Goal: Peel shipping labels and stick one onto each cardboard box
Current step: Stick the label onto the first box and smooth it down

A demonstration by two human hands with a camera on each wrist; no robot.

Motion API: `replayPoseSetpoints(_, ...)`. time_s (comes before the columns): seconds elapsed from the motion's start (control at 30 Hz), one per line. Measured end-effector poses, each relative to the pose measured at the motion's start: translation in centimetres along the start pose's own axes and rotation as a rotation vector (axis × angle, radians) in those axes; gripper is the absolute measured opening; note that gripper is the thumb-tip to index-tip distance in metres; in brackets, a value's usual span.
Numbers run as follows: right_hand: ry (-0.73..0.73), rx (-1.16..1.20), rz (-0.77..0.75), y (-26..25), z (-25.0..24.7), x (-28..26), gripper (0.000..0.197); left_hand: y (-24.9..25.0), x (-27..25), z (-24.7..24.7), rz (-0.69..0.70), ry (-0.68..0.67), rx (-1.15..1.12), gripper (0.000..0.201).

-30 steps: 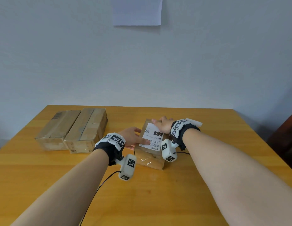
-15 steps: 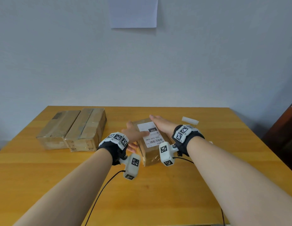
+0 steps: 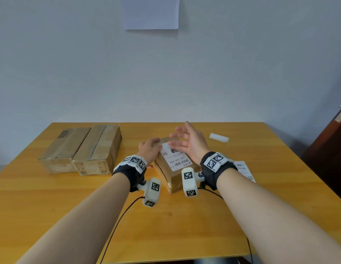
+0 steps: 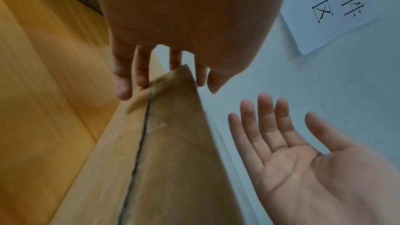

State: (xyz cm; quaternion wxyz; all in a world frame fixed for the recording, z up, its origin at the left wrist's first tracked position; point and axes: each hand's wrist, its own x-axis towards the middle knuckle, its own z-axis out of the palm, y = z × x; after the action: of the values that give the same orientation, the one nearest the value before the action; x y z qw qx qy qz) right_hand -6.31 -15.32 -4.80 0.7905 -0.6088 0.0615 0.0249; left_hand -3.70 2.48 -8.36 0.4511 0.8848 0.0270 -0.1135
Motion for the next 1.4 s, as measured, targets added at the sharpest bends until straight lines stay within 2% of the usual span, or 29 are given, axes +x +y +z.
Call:
replayPoseSetpoints(0.1, -0.043, 0.001, 0.019, 0.5, 1.0, 0.2, 0.046, -0.4, -0.1, -0.4, 0.003, 0.013, -0.001, 0.043)
replayPoseSetpoints(0.4, -0.163, -0.179, 0.056, 1.9, 3.3, 0.3, 0.04, -1.5, -0.6, -1.2, -0.016, -0.089, -0.146, 0.042)
replayPoseSetpoints(0.83, -0.176, -0.117, 0.188, 1.9, 3.0, -1.0, 0.038, -1.5, -0.9, -1.3, -0.039, -0.066, -0.184, 0.038)
replayPoseSetpoints(1.0, -0.231, -0.113, 0.247, 2.1, 2.4, -1.7, 0.037, -1.4, -1.1, -1.2, -0.034, -0.065, -0.186, 0.038)
replayPoseSetpoints(1.23, -0.37, -0.224, 0.336, 1.8, 1.9, -2.4, 0.036, -1.4, -0.8, -1.2, -0.009, -0.075, -0.153, 0.037)
replayPoseSetpoints(1.4, -0.306, -0.239, 0.326, 1.5, 2.1, -0.9, 0.038, -1.7, 0.4, -1.4, 0.02, -0.055, -0.098, 0.037)
